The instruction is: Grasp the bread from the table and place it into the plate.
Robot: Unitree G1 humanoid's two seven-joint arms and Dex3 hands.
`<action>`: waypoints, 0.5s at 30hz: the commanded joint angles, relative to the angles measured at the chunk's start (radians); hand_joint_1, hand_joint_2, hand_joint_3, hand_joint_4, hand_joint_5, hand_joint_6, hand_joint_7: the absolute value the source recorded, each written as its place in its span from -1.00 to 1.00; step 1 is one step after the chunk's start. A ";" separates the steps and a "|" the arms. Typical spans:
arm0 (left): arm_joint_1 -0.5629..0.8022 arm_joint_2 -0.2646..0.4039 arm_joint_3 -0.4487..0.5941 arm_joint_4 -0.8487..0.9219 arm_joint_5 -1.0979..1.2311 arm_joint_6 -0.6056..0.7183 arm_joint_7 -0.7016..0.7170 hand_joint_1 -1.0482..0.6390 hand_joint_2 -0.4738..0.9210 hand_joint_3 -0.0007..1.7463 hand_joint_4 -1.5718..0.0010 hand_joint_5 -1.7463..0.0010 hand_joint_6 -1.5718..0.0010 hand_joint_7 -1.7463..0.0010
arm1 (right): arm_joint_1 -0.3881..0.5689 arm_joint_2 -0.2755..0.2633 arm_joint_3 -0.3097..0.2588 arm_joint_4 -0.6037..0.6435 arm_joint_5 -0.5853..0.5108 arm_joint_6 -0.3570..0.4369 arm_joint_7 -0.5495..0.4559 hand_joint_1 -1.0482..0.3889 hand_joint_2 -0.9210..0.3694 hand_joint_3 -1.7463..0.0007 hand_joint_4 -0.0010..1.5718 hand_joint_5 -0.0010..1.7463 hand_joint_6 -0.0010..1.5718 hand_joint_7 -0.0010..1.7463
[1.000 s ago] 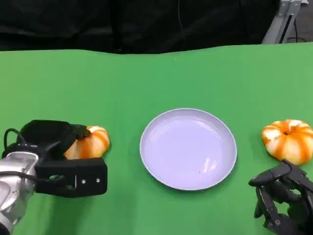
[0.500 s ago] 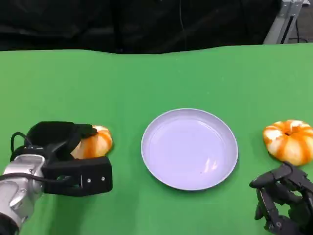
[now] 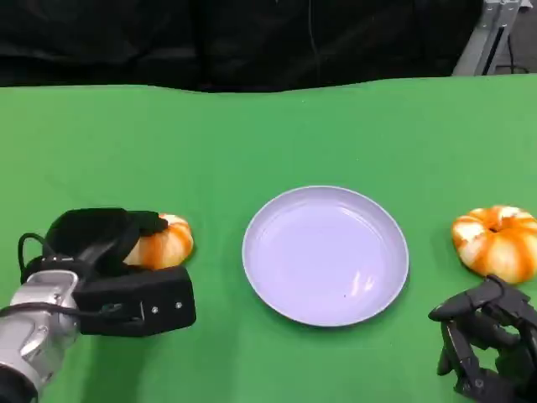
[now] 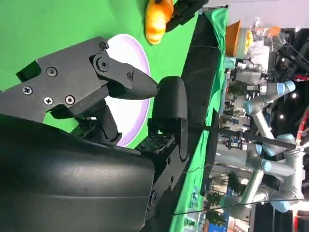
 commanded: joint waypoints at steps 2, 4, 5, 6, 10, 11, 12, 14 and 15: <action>0.025 -0.010 0.034 0.002 -0.042 -0.061 0.120 0.19 0.96 -0.62 -0.38 0.73 -0.35 0.87 | 0.006 -0.012 -0.004 -0.009 0.003 0.009 -0.003 0.26 -0.67 -0.02 0.03 0.94 0.00 0.60; 0.033 -0.008 0.065 -0.022 -0.056 -0.116 0.231 0.24 0.72 -0.24 -0.09 -0.64 0.06 -0.52 | 0.002 -0.011 -0.005 -0.002 0.002 0.005 -0.004 0.25 -0.67 -0.03 0.04 0.93 0.00 0.61; 0.033 -0.003 0.071 -0.045 -0.056 -0.133 0.255 0.24 0.69 -0.18 -0.04 -0.81 0.14 -0.76 | 0.001 -0.011 -0.005 0.001 0.001 0.003 -0.004 0.25 -0.66 -0.03 0.04 0.93 0.00 0.61; 0.033 0.001 0.073 -0.056 -0.057 -0.140 0.261 0.24 0.65 -0.16 -0.02 -0.90 0.19 -0.88 | 0.001 -0.011 -0.005 0.001 0.000 0.002 -0.004 0.25 -0.66 -0.03 0.04 0.93 0.00 0.61; 0.033 0.008 0.098 -0.130 -0.069 -0.165 0.251 0.28 0.49 -0.01 0.00 -1.00 0.20 -0.99 | 0.005 -0.009 -0.005 -0.010 -0.005 0.019 -0.012 0.25 -0.67 -0.02 0.05 0.93 0.01 0.61; 0.036 0.009 0.103 -0.158 -0.068 -0.161 0.248 0.28 0.47 0.02 0.00 -1.00 0.20 -1.00 | 0.002 -0.010 -0.005 -0.005 -0.004 0.012 -0.010 0.26 -0.67 -0.03 0.05 0.93 0.01 0.61; 0.038 0.009 0.107 -0.177 -0.068 -0.159 0.245 0.28 0.44 0.06 0.00 -1.00 0.19 -1.00 | 0.000 -0.011 -0.005 -0.001 -0.003 0.007 -0.008 0.26 -0.67 -0.03 0.05 0.93 0.00 0.61; 0.043 0.010 0.114 -0.216 -0.069 -0.159 0.240 0.28 0.41 0.11 0.00 -1.00 0.18 -1.00 | -0.001 -0.011 -0.005 0.000 -0.001 0.006 -0.005 0.26 -0.67 -0.03 0.05 0.94 0.00 0.62; 0.046 0.011 0.117 -0.235 -0.070 -0.160 0.238 0.27 0.42 0.13 -0.01 -1.00 0.17 -1.00 | -0.001 -0.012 -0.004 0.000 0.000 0.008 -0.004 0.26 -0.67 -0.03 0.05 0.94 0.00 0.62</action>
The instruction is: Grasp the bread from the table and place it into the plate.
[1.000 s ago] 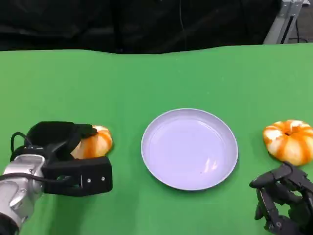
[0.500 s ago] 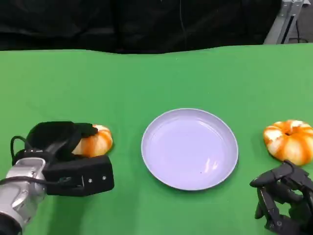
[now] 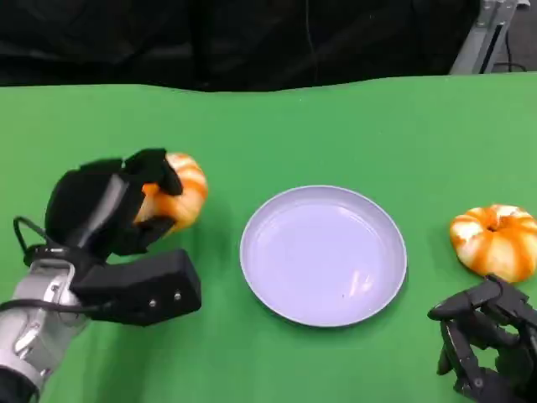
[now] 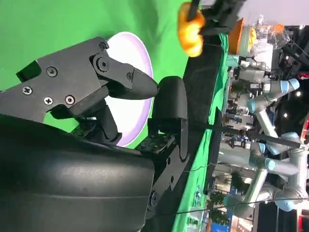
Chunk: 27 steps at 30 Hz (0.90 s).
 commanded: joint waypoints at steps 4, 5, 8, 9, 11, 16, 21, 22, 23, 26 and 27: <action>0.022 0.022 0.034 -0.158 -0.009 0.017 -0.043 0.26 0.41 0.16 -0.03 -1.00 0.13 -1.00 | 0.001 -0.010 -0.004 -0.001 0.001 0.000 -0.004 0.25 -0.67 -0.02 0.05 0.92 0.00 0.61; 0.024 0.022 0.036 -0.174 -0.007 0.019 -0.047 0.26 0.41 0.16 -0.03 -1.00 0.13 -1.00 | 0.000 -0.009 -0.004 0.000 0.001 -0.002 -0.005 0.25 -0.67 -0.02 0.05 0.92 0.00 0.61; 0.028 0.018 0.037 -0.230 -0.002 0.026 -0.069 0.24 0.41 0.16 -0.04 -1.00 0.11 -1.00 | 0.000 -0.006 -0.004 0.000 0.006 0.000 -0.004 0.26 -0.67 -0.02 0.05 0.92 0.01 0.61; 0.029 0.014 0.035 -0.243 -0.002 0.025 -0.073 0.24 0.42 0.16 -0.04 -1.00 0.11 -1.00 | 0.001 -0.007 -0.003 -0.003 0.008 0.005 -0.002 0.26 -0.67 -0.03 0.05 0.93 0.01 0.61; 0.029 0.004 0.029 -0.258 -0.004 0.014 -0.077 0.25 0.42 0.17 -0.05 -1.00 0.11 -1.00 | 0.003 -0.010 -0.002 -0.006 0.007 0.006 -0.001 0.25 -0.67 -0.02 0.04 0.94 0.00 0.61; 0.023 -0.015 0.007 -0.276 -0.003 -0.004 -0.106 0.23 0.38 0.21 -0.07 -1.00 0.06 -0.97 | 0.001 -0.014 -0.004 0.000 0.010 -0.004 0.006 0.26 -0.68 -0.02 0.02 0.95 -0.01 0.61; 0.021 -0.044 -0.018 -0.280 0.000 -0.010 -0.138 0.21 0.36 0.21 -0.06 -1.00 0.05 -0.95 | 0.000 -0.012 -0.005 0.005 0.014 -0.010 0.012 0.25 -0.68 -0.02 0.02 0.95 0.00 0.61; 0.021 -0.045 -0.017 -0.280 0.000 -0.010 -0.139 0.21 0.36 0.21 -0.06 -1.00 0.04 -0.95 | 0.000 -0.012 -0.005 0.005 0.015 -0.010 0.012 0.25 -0.68 -0.01 0.02 0.95 0.00 0.60; 0.022 -0.046 -0.016 -0.281 0.000 -0.010 -0.140 0.20 0.37 0.21 -0.06 -1.00 0.04 -0.94 | 0.000 -0.012 -0.005 0.005 0.015 -0.010 0.013 0.25 -0.68 -0.01 0.02 0.94 0.00 0.60; 0.005 -0.099 -0.092 -0.265 0.059 -0.003 -0.145 0.22 0.47 0.04 -0.01 -1.00 0.14 -0.99 | 0.008 -0.006 0.001 -0.010 0.007 -0.005 0.006 0.25 -0.68 -0.01 0.03 0.95 0.00 0.61; 0.003 -0.106 -0.101 -0.262 0.067 -0.002 -0.145 0.22 0.49 0.00 0.00 -1.00 0.16 -1.00 | 0.009 -0.005 0.001 -0.012 0.006 -0.004 0.005 0.25 -0.68 -0.01 0.03 0.94 0.00 0.61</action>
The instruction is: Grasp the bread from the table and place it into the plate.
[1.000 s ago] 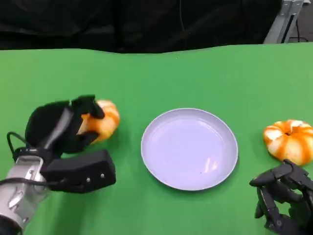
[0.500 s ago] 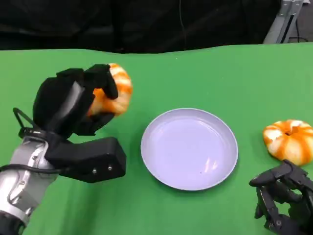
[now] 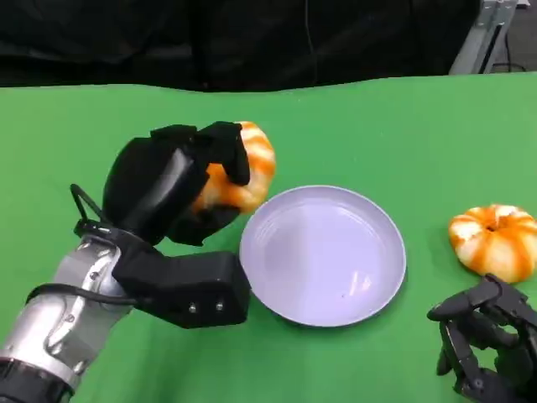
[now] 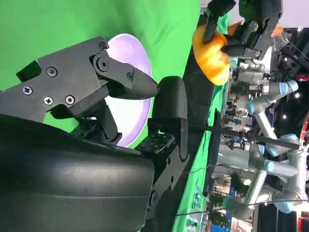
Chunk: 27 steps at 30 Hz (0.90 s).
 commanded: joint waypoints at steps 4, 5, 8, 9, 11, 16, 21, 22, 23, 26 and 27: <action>-0.030 -0.058 -0.096 0.035 0.080 -0.013 -0.006 0.21 0.53 -0.10 0.01 -1.00 0.18 -1.00 | 0.014 -0.001 0.006 -0.026 -0.004 0.008 -0.012 0.25 -0.68 -0.01 0.03 0.94 0.00 0.61; -0.036 -0.064 -0.107 0.045 0.090 -0.018 -0.004 0.21 0.54 -0.13 0.01 -1.00 0.19 -1.00 | 0.016 0.000 0.008 -0.030 -0.006 0.012 -0.014 0.25 -0.68 -0.01 0.03 0.94 0.00 0.61; -0.069 -0.096 -0.149 0.094 0.115 -0.027 0.000 0.21 0.56 -0.16 0.00 -1.00 0.20 -1.00 | 0.013 -0.001 0.008 -0.027 -0.005 0.001 -0.013 0.25 -0.69 -0.01 0.03 0.94 0.00 0.62; -0.075 -0.101 -0.155 0.104 0.120 -0.029 0.003 0.21 0.56 -0.17 -0.01 -1.00 0.20 -1.00 | 0.013 -0.001 0.008 -0.027 -0.004 -0.001 -0.013 0.25 -0.69 -0.01 0.04 0.94 0.00 0.62; -0.098 -0.119 -0.169 0.139 0.127 -0.035 0.001 0.20 0.60 -0.21 -0.03 -1.00 0.20 -1.00 | 0.011 0.000 0.010 -0.021 0.003 -0.013 -0.008 0.26 -0.69 -0.01 0.04 0.94 -0.01 0.63; -0.155 -0.145 -0.197 0.212 0.148 -0.036 0.007 0.19 0.72 -0.46 0.00 -1.00 0.24 -1.00 | 0.011 0.002 0.015 -0.023 -0.011 -0.014 -0.012 0.25 -0.69 -0.02 0.03 0.94 -0.02 0.63; -0.219 -0.159 -0.200 0.300 0.141 -0.047 0.012 0.19 0.90 -0.72 0.01 -1.00 0.27 -1.00 | 0.018 0.006 0.022 -0.036 -0.031 -0.008 -0.027 0.23 -0.70 -0.01 0.03 0.93 -0.01 0.62; -0.231 -0.159 -0.197 0.317 0.139 -0.053 0.016 0.20 0.88 -0.73 0.01 -1.00 0.27 -1.00 | 0.020 0.007 0.024 -0.040 -0.032 -0.004 -0.030 0.22 -0.69 -0.01 0.03 0.93 -0.01 0.63; -0.241 -0.159 -0.195 0.331 0.137 -0.057 0.018 0.20 0.87 -0.74 0.01 -1.00 0.26 -1.00 | 0.022 0.007 0.027 -0.044 -0.033 -0.001 -0.033 0.22 -0.68 -0.01 0.03 0.93 0.00 0.63; -0.262 -0.158 -0.184 0.376 0.120 -0.074 0.023 0.19 0.86 -0.75 0.00 -1.00 0.26 -1.00 | 0.028 0.014 0.037 -0.050 -0.039 -0.009 -0.043 0.22 -0.67 -0.01 0.03 0.94 0.00 0.63; -0.264 -0.158 -0.182 0.388 0.113 -0.082 0.025 0.19 0.86 -0.76 -0.01 -1.00 0.26 -1.00 | 0.030 0.017 0.039 -0.051 -0.038 -0.010 -0.044 0.23 -0.68 -0.01 0.03 0.94 0.00 0.63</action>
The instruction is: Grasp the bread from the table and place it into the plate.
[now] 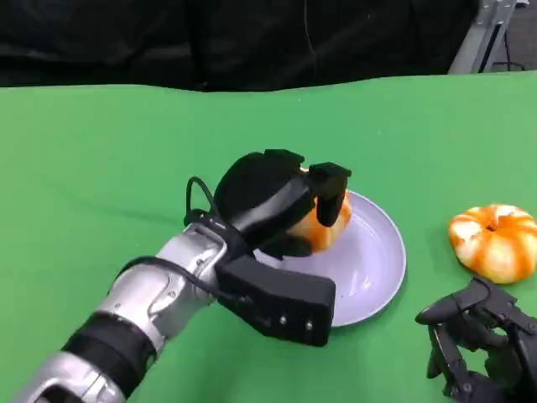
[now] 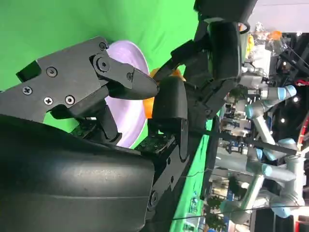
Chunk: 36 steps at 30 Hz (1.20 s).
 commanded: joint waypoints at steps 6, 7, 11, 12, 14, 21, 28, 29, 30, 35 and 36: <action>-0.027 0.031 -0.003 0.040 -0.025 0.012 -0.047 -0.05 0.99 -0.90 0.00 -0.29 -0.34 0.55 | 0.014 0.008 0.010 -0.022 -0.005 0.002 -0.020 0.26 -0.68 -0.03 0.02 0.94 0.01 0.62; -0.023 0.037 -0.007 0.031 -0.019 0.028 -0.066 -0.39 0.99 -0.78 0.21 0.27 -0.12 0.80 | 0.015 0.009 0.012 -0.026 -0.008 0.006 -0.023 0.25 -0.67 -0.03 0.02 0.94 0.00 0.62; 0.001 0.056 -0.017 0.014 -0.021 0.060 -0.122 -0.76 1.00 -0.58 0.46 0.95 0.21 0.99 | 0.011 0.013 0.015 -0.021 -0.008 -0.006 -0.026 0.27 -0.66 -0.05 0.02 0.95 0.00 0.61; 0.004 0.058 -0.017 0.012 -0.024 0.062 -0.128 -0.79 1.00 -0.56 0.51 0.97 0.26 0.99 | 0.010 0.013 0.015 -0.019 -0.006 -0.009 -0.025 0.28 -0.66 -0.06 0.02 0.95 0.00 0.61; 0.007 0.059 -0.018 0.008 -0.027 0.065 -0.135 -0.81 1.00 -0.53 0.55 0.99 0.29 1.00 | 0.009 0.014 0.016 -0.018 -0.004 -0.012 -0.024 0.28 -0.66 -0.07 0.01 0.96 0.00 0.60; 0.051 0.074 0.002 0.017 -0.089 0.044 -0.185 -0.93 1.00 -0.40 0.89 1.00 0.53 1.00 | 0.014 0.012 0.017 -0.025 -0.011 -0.004 -0.030 0.24 -0.65 -0.06 0.02 0.95 0.01 0.61; 0.146 0.106 0.118 -0.120 -0.297 0.040 -0.346 -0.99 1.00 -0.37 1.00 1.00 0.66 1.00 | 0.021 0.016 0.026 -0.043 -0.021 0.011 -0.041 0.25 -0.65 -0.07 0.02 0.95 0.02 0.59; 0.153 0.109 0.125 -0.134 -0.308 0.044 -0.359 -0.99 1.00 -0.36 1.00 1.00 0.67 1.00 | 0.022 0.015 0.027 -0.045 -0.021 0.014 -0.042 0.25 -0.65 -0.07 0.02 0.95 0.02 0.59; 0.158 0.110 0.129 -0.143 -0.312 0.047 -0.367 -0.99 1.00 -0.36 1.00 1.00 0.67 1.00 | 0.022 0.015 0.028 -0.045 -0.021 0.014 -0.042 0.25 -0.64 -0.07 0.02 0.95 0.02 0.60; 0.271 0.144 0.256 -0.343 -0.497 0.071 -0.465 -0.79 1.00 -0.58 0.81 0.93 0.60 0.98 | 0.018 0.014 0.029 -0.038 -0.021 0.005 -0.047 0.26 -0.65 -0.07 0.03 0.95 0.02 0.59; 0.288 0.141 0.278 -0.370 -0.537 0.078 -0.482 -0.62 1.00 -0.72 0.66 0.90 0.51 0.97 | 0.017 0.013 0.029 -0.037 -0.019 0.004 -0.046 0.26 -0.65 -0.07 0.03 0.95 0.02 0.59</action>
